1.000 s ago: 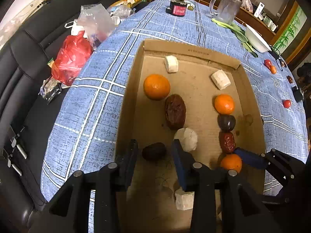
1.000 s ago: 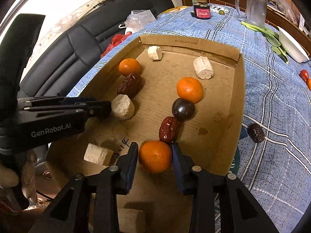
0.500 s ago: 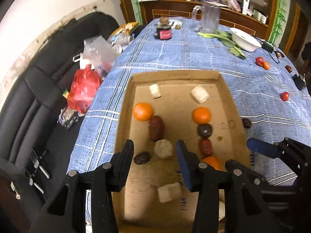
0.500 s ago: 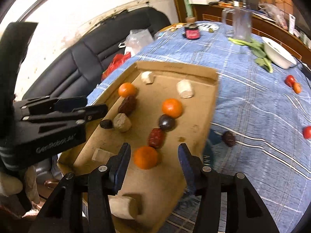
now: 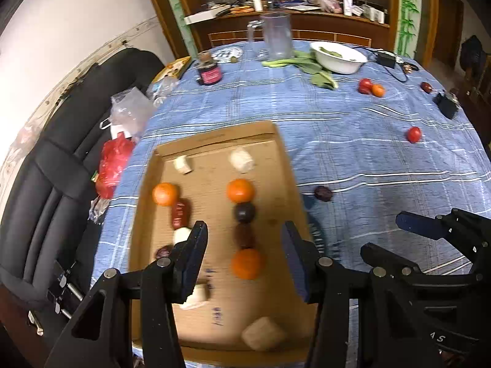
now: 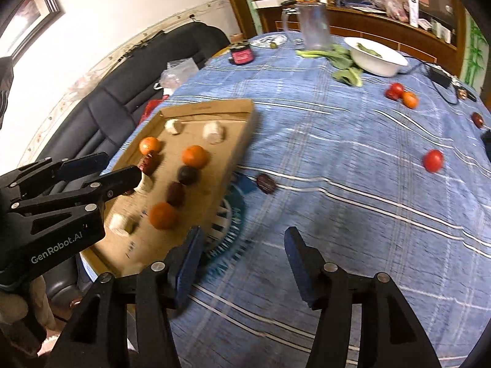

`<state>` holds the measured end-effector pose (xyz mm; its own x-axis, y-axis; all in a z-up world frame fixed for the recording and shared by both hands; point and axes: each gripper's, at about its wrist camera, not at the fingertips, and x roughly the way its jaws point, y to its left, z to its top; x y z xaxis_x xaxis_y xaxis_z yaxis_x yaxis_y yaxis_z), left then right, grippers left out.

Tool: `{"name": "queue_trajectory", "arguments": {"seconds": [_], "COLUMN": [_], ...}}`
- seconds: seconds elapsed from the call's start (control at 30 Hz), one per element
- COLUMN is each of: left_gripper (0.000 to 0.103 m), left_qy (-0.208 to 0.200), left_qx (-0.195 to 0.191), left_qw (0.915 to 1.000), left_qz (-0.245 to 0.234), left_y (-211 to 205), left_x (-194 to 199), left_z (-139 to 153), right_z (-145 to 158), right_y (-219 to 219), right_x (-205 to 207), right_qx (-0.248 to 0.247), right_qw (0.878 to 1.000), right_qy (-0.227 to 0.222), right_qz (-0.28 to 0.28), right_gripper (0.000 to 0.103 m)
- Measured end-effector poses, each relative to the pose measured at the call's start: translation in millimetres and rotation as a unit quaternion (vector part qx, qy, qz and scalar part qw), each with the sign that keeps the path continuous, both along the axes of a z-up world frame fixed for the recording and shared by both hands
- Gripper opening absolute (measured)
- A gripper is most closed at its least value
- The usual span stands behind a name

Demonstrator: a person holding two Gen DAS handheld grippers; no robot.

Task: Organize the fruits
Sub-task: 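Move both open tools toward the dark date and red tomato on the table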

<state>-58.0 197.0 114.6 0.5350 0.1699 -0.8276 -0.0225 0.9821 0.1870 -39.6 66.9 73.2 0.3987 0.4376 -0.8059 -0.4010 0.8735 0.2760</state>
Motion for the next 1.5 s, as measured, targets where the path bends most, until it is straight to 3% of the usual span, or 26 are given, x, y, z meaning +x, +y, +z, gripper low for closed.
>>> {"name": "queue_trajectory", "arguments": {"seconds": [0.27, 0.53, 0.93, 1.27, 1.33, 1.47, 1.5], "left_gripper": [0.049, 0.049, 0.050, 0.051, 0.051, 0.051, 0.051], "left_qy": [-0.004, -0.007, 0.012, 0.022, 0.024, 0.027, 0.028], "left_qx": [-0.001, -0.007, -0.068, -0.074, -0.077, -0.081, -0.082], "left_qw": [0.9997, 0.9996, 0.9943, 0.9893, 0.9881, 0.9869, 0.9870], "left_qz": [-0.024, -0.027, 0.082, 0.123, 0.131, 0.137, 0.135], "left_y": [-41.4, -54.7, 17.2, 54.8, 60.6, 64.6, 64.2], "left_x": [0.9, 2.6, -6.8, -28.2, -29.8, -28.5, -26.8], "left_z": [-0.7, 1.1, -9.7, -18.5, -19.7, -21.3, -21.3], "right_z": [-0.7, 3.2, -12.1, -38.8, -44.6, -55.3, -58.4], "right_y": [-39.6, -54.9, -26.0, 30.5, 39.4, 56.1, 59.4], "right_x": [-6.1, -5.9, 16.1, 60.8, 68.8, 73.6, 73.4], "right_qx": [-0.011, -0.014, -0.025, -0.063, -0.077, -0.107, -0.114], "right_qw": [1.000, 1.000, 0.999, 0.995, 0.993, 0.988, 0.987], "right_qy": [0.000, -0.007, -0.003, -0.022, -0.027, -0.037, -0.039], "right_qz": [-0.019, -0.019, 0.024, 0.077, 0.083, 0.104, 0.108], "right_gripper": [0.062, 0.062, 0.062, 0.061, 0.057, 0.029, 0.026]}}
